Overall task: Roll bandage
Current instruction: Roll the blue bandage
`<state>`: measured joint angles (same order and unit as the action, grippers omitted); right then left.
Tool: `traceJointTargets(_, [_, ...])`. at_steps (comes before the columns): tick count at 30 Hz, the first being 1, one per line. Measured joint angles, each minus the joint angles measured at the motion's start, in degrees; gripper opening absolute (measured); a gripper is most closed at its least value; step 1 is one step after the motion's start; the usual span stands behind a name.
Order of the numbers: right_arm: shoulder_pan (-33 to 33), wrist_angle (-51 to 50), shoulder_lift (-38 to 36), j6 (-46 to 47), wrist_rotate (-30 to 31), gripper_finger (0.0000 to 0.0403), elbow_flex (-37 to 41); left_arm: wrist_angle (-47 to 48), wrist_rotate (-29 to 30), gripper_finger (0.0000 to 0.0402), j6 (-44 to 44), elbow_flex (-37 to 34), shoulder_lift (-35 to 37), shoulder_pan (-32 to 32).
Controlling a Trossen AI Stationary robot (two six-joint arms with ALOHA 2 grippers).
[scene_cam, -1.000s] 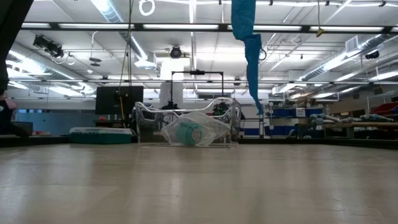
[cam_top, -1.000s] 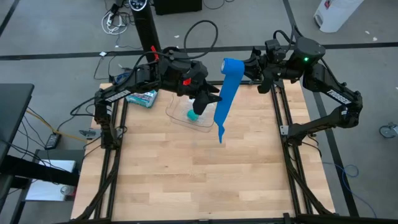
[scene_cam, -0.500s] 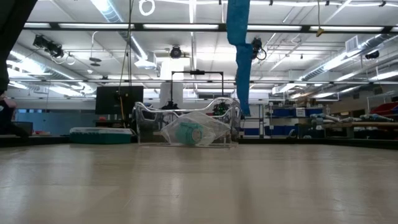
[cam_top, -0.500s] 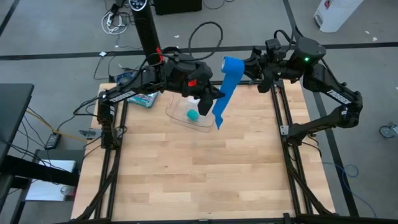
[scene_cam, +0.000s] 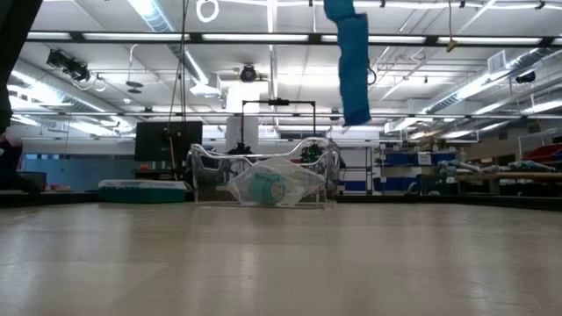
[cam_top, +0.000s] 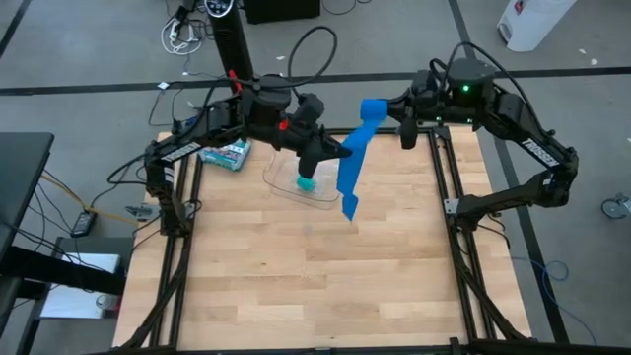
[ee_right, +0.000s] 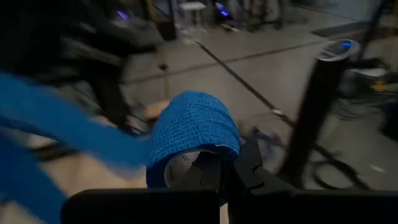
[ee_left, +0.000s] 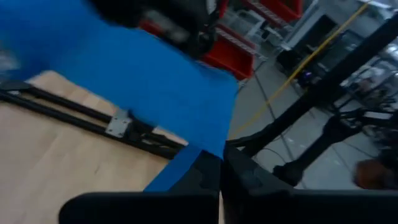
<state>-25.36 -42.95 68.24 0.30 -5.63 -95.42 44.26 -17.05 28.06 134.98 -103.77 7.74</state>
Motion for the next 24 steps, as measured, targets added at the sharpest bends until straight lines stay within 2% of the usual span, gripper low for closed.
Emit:
traceJointTargets(6, [-2.42, -1.87, 0.09, -6.00, 4.25, 0.0000, 0.02, -2.91, -2.61, 0.0005, 2.63, 0.00, 0.00, -0.91])
traceJointTargets(13, [-5.29, -1.79, 0.09, -6.56, 4.07, 0.0000, 0.02, -2.89, -2.61, 0.0005, 3.57, 0.00, 0.00, -1.91])
traceJointTargets(24, [-5.27, -5.28, -0.04, -9.82, -4.38, 0.0000, 0.02, -6.13, -2.59, 0.0005, 4.79, 0.02, 1.66, -1.00])
